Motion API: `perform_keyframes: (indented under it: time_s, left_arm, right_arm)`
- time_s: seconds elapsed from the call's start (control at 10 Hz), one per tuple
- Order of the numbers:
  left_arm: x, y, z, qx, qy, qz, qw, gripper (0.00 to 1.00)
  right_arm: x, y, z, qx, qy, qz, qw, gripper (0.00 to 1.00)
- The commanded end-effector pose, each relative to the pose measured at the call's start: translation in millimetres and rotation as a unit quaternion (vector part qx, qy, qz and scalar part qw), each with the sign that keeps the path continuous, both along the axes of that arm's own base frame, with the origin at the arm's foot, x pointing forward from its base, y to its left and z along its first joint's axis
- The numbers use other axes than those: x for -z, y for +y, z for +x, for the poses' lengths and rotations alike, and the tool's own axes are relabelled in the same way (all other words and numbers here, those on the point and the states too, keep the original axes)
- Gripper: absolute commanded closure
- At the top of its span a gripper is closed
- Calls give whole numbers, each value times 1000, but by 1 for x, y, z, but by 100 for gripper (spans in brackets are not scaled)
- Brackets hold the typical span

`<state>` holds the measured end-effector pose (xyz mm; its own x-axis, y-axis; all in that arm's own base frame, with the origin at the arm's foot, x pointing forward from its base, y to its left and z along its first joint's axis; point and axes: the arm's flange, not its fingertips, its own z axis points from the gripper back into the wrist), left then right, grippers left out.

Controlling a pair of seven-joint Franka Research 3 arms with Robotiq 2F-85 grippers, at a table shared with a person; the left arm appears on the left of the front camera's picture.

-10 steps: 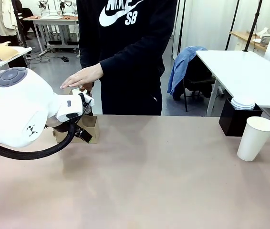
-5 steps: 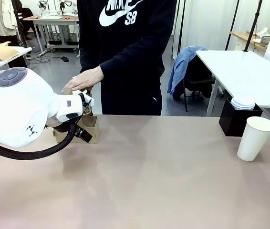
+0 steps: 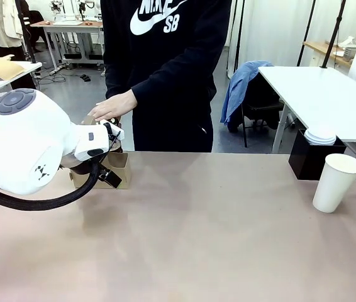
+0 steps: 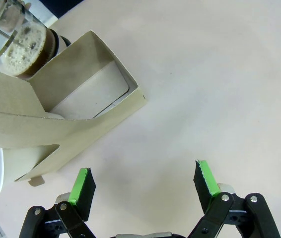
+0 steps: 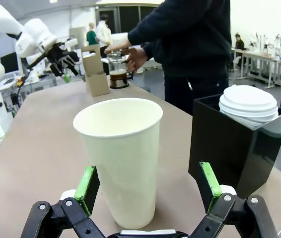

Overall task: Pour a drink into a cup and package it in a carrier.
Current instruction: Pick up the 600 ml Paper Cup and place it in the middle top area of the table.

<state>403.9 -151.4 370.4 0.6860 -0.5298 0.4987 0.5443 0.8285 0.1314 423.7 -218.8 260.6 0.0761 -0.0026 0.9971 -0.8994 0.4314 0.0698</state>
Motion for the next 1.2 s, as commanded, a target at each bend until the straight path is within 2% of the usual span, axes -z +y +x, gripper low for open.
perform_keyframes:
  time_s: [0.0,1.1]
  left_arm:
    - [0,0,0,0,0,0,1000,0]
    - [0,0,0,0,0,0,1000,0]
  right_arm:
    - [2,20,5,-5,2,7,1000,0]
    - [26,73,14,-41,38,8,998,0]
